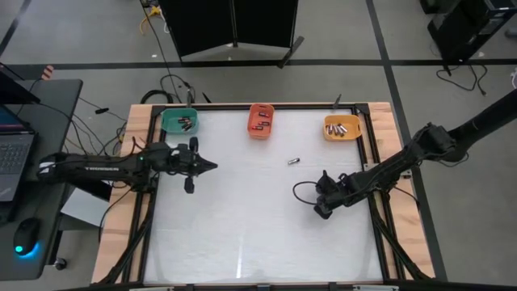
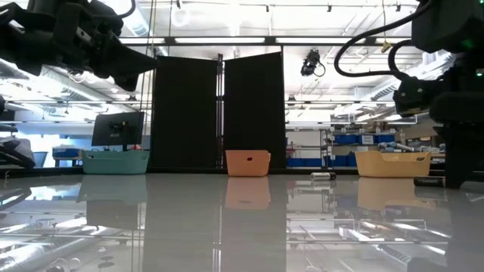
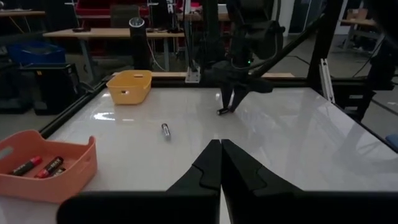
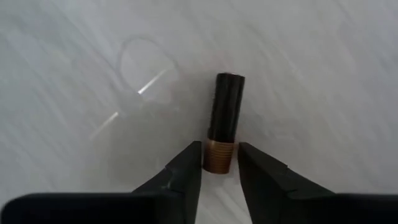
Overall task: Sort batteries
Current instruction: Put the copper battery into the green container
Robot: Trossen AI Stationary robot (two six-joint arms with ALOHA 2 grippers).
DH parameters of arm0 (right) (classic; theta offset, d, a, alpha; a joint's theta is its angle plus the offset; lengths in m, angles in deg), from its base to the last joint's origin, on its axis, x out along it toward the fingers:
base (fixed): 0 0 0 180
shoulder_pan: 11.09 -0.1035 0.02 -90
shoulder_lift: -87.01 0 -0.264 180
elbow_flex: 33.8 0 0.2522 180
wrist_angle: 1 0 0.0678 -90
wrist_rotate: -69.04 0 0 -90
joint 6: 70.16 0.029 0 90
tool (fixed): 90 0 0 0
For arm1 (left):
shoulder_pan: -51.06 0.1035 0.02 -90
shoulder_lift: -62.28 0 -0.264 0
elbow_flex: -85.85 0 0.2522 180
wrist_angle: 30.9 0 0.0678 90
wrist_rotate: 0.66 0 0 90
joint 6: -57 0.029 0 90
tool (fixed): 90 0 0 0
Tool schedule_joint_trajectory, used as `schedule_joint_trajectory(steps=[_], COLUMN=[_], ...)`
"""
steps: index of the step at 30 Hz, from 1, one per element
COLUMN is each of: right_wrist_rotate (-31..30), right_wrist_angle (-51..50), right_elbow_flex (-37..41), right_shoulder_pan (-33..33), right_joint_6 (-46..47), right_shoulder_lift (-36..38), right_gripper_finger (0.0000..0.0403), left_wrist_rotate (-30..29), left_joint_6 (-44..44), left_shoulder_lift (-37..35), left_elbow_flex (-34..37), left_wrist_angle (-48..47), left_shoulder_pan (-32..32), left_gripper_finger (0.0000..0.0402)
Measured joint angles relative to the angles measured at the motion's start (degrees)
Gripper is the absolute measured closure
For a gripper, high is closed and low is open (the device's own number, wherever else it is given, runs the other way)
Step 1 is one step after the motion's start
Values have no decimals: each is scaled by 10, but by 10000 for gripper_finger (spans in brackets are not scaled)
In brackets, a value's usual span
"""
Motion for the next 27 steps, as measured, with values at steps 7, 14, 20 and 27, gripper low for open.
schedule_joint_trajectory(steps=[7,14,20,27], right_wrist_rotate=[1,-8,-73,-110], right_wrist_angle=[10,9,192,546], right_elbow_flex=[1,3,60,179], right_shoulder_pan=[0,0,10,41], right_joint_6=[-30,-69,-132,-222], right_shoulder_lift=[2,36,44,31], right_gripper_finger=[343,343,343,343], left_wrist_rotate=[0,2,3,4], left_joint_6=[-2,-17,-18,-48], left_shoulder_lift=[33,78,144,259], left_elbow_flex=[0,0,0,0], left_wrist_angle=[38,56,143,289], left_shoulder_pan=[0,0,0,0], left_gripper_finger=[390,390,390,390])
